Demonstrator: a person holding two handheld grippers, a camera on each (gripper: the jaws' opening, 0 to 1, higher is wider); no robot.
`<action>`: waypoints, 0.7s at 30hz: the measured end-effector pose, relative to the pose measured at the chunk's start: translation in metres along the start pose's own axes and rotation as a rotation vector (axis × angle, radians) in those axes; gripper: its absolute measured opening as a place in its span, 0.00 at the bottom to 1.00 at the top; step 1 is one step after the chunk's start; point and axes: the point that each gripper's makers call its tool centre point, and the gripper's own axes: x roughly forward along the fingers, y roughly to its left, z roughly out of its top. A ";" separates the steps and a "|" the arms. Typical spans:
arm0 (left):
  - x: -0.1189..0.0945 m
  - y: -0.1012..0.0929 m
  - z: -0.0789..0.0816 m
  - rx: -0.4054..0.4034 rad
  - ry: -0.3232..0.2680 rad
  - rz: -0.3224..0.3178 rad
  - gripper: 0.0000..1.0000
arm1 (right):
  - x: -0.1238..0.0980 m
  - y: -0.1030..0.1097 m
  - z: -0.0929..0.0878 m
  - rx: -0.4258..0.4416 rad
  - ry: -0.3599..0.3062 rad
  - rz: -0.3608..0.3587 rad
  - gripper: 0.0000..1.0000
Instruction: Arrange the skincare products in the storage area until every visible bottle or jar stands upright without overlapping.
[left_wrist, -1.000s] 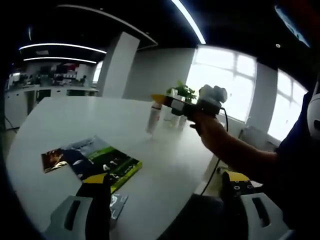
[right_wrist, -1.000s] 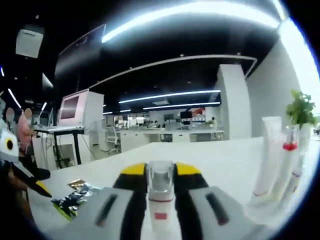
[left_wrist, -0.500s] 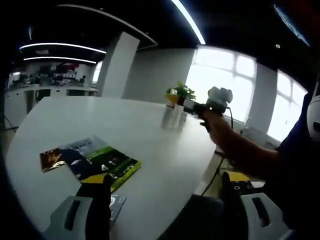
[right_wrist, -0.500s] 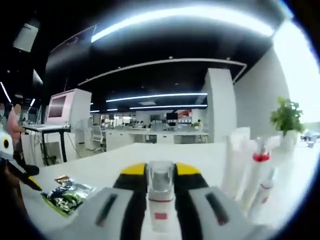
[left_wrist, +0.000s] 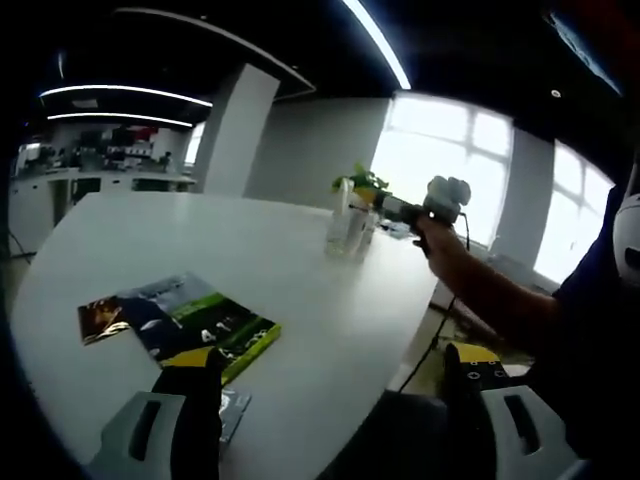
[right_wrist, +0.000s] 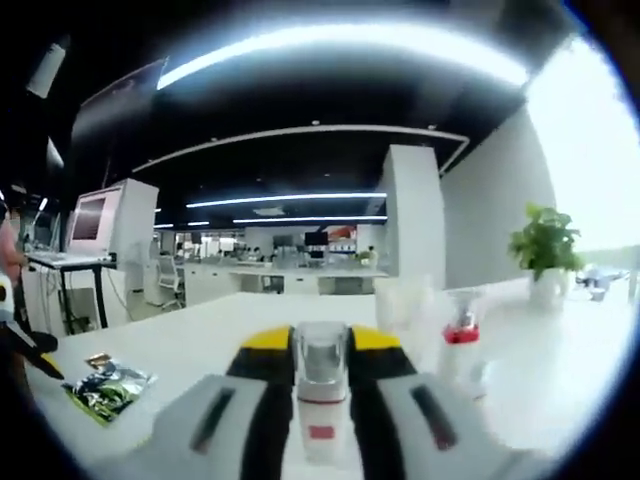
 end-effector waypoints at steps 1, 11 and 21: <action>0.000 0.000 0.000 0.000 -0.001 0.001 0.94 | 0.000 -0.002 0.000 -0.002 -0.001 -0.003 0.19; 0.000 0.004 0.001 -0.003 -0.001 0.010 0.95 | 0.003 -0.027 0.002 -0.029 -0.004 -0.043 0.19; 0.002 0.005 0.002 -0.003 0.000 0.016 0.95 | 0.011 -0.045 0.001 -0.039 -0.004 -0.070 0.19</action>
